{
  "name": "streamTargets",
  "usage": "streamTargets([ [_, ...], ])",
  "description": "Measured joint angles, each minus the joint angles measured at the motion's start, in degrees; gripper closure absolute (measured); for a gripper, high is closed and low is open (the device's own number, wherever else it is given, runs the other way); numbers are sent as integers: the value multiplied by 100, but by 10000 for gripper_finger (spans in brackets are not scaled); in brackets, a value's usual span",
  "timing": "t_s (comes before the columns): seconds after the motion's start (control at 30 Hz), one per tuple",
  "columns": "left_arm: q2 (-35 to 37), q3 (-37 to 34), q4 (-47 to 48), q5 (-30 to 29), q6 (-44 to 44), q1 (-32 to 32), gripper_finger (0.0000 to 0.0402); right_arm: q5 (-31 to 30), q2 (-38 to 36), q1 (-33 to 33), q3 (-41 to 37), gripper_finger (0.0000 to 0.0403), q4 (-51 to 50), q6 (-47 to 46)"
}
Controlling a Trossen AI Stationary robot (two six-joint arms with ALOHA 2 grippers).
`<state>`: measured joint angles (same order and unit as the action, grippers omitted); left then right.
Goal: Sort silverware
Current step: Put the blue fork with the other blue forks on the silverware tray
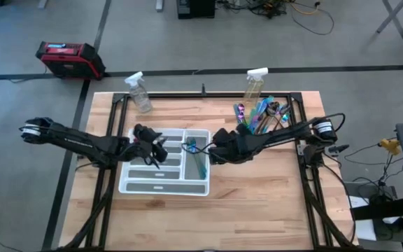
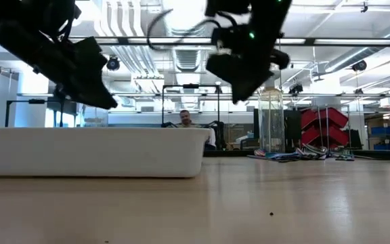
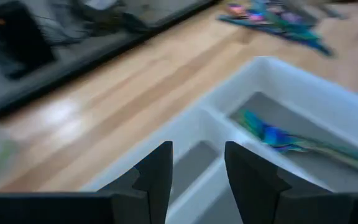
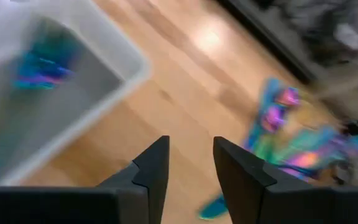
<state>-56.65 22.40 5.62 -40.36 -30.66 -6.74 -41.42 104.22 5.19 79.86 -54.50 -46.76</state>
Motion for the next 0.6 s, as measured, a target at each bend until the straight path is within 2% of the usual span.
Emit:
streamTargets([
  [0.17, -387, 19, -950, 628, 432, -11, 269, -19, -28, -439, -640, 329, 26, -28],
  [0.37, -798, 78, -1078, 817, 433, -24, 269, -100, -470, -816, -1672, 395, 541, -186],
  [0.6, -1434, 117, -1775, 811, 347, -24, 269, -78, -1327, -1528, -3110, 401, 1537, -149],
])
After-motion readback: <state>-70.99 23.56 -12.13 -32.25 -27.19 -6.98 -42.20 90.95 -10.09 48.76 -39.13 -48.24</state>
